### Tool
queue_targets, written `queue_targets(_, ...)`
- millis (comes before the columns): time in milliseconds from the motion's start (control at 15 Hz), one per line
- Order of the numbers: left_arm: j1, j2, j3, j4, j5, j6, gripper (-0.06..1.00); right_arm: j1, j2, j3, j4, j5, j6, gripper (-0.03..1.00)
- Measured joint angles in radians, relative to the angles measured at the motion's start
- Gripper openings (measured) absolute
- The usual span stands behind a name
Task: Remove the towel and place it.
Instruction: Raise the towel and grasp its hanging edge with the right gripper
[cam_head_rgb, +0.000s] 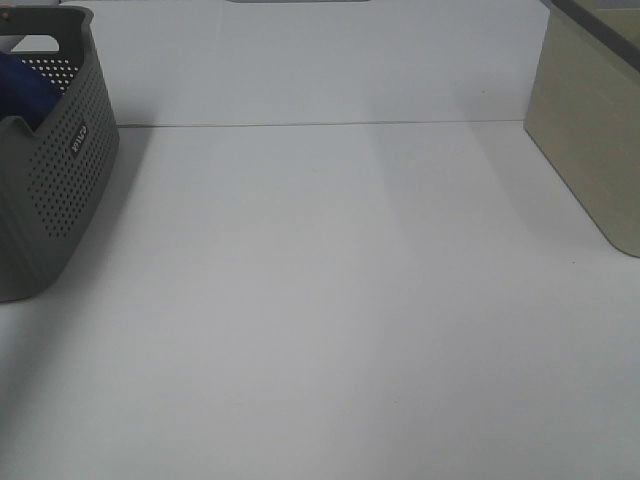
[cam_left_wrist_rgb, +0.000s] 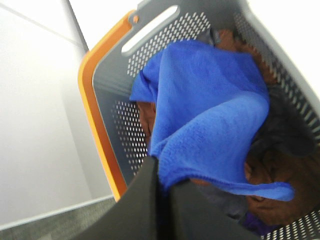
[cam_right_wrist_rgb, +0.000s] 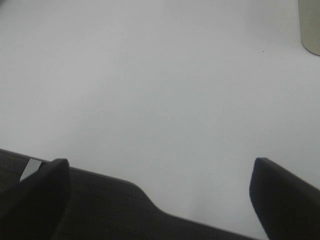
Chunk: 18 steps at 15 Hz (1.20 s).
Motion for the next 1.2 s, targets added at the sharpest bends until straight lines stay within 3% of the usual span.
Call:
queue_targets(200,-0.056,-0.065,0.0,-0.005,-0.052,0.0,0.0,0.0,0.001,-0.003,0.044,-0.01,-0.075,0.93)
queue_targets(467,-0.177,-0.167,0.0,0.006,-0.128,0.068,0.0,0.0,0.102,-0.006,0.212,-0.175,-0.332,0.93)
queue_targets(600,-0.25,-0.199,0.0,0.007,-0.139,0.153,0.0,0.0,0.223,-0.006,0.367,-0.242,-0.531,0.93)
queue_targets(733,-0.321,-0.223,0.0,0.007,-0.139,0.225,0.0,0.0,0.366,-0.015,0.593,-0.263,-0.796,0.93)
queue_targets(800,-0.339,-0.227,0.0,0.004,-0.139,0.242,0.0,0.0,0.41,-0.016,0.661,-0.266,-0.872,0.93)
queue_targets(867,-0.393,-0.229,0.0,-0.012,-0.141,0.296,0.0,0.0,0.537,-0.017,0.852,-0.258,-1.098,0.93)
queue_targets(933,-0.409,-0.229,0.0,-0.019,-0.143,0.316,0.0,0.0,0.582,-0.017,0.917,-0.247,-1.18,0.93)
queue_targets(1067,-0.488,-0.227,0.0,-0.053,-0.169,0.434,0.0,0.0,0.757,-0.036,1.128,-0.175,-1.449,0.93)
queue_targets(1200,-0.551,-0.221,0.0,-0.073,-0.188,0.523,0.0,0.0,0.925,-0.105,1.219,-0.079,-1.586,0.92)
